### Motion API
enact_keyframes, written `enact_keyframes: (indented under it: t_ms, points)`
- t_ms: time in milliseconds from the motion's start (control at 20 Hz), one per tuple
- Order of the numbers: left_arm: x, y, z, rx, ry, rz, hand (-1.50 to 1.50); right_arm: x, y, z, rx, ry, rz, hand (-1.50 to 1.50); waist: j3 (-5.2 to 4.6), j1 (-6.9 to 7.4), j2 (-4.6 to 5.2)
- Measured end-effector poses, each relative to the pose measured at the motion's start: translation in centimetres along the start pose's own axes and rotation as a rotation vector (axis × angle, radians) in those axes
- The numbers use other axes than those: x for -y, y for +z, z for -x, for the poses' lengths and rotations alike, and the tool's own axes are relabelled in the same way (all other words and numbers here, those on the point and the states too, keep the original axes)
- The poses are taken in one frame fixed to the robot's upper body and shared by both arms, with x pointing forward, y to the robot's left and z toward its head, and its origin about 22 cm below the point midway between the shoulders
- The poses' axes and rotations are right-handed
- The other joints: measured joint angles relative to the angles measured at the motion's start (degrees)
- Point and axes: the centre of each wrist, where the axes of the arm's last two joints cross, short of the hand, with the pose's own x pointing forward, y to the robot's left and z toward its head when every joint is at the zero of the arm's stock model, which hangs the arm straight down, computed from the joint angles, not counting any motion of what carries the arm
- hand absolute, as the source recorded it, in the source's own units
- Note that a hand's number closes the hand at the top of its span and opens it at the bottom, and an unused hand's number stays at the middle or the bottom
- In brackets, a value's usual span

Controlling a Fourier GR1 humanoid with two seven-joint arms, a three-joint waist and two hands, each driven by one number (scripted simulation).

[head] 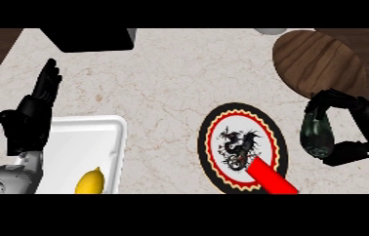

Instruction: Pick the eggplant from the plate and place it in the bowl

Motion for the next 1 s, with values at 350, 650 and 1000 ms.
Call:
enact_keyframes:
  t_ms: [350,650,1000]
  points:
    - [1.5,-1.3,-0.7,0.032,0.008,0.046,0.0,4.4,-1.9,1.5,-0.055,-0.033,0.183,1.5,0.14,2.89,0.82]
    - [2.1,-2.0,-1.1,0.046,0.01,0.065,0.0,7.3,-3.3,5.0,-0.074,0.089,0.296,1.5,0.22,4.31,1.25]
    - [3.0,-2.1,-1.2,0.064,0.019,0.091,0.0,8.2,-4.8,7.9,-0.129,0.307,0.38,1.5,0.32,6.13,1.87]
